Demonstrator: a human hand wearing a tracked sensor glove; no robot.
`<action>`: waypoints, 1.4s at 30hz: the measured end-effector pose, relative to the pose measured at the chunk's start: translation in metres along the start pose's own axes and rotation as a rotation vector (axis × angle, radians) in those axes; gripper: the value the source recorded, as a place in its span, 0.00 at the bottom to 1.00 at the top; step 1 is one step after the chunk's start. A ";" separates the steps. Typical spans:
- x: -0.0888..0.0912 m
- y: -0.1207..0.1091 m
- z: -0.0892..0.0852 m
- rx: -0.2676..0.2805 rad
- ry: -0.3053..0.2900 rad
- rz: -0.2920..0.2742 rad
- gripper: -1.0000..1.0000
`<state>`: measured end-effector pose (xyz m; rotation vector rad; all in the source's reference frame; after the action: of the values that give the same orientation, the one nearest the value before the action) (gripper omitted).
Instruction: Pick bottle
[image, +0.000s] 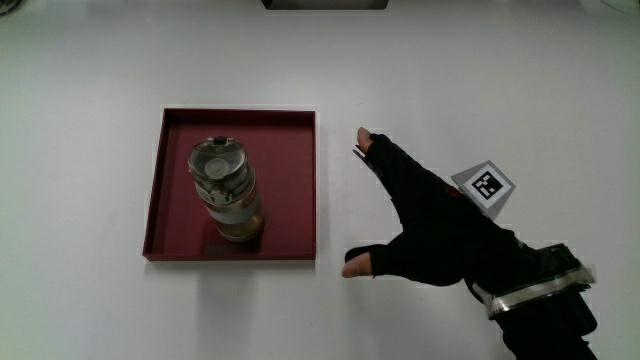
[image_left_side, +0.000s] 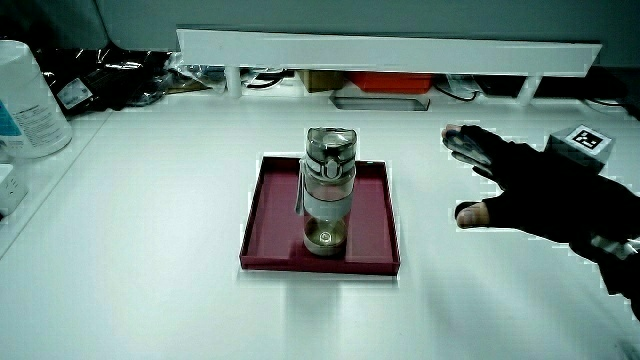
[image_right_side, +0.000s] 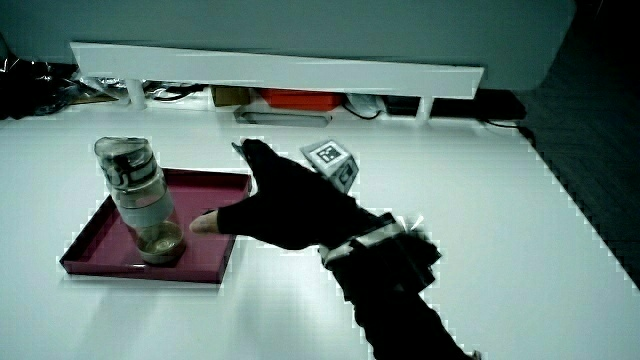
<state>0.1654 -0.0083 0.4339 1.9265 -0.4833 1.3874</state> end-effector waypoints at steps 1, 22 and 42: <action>0.001 0.002 -0.001 -0.001 -0.009 -0.035 0.50; 0.013 0.078 -0.054 -0.120 0.055 -0.028 0.50; 0.038 0.125 -0.097 -0.145 0.118 -0.080 0.50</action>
<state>0.0324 -0.0196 0.5267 1.7191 -0.4333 1.3683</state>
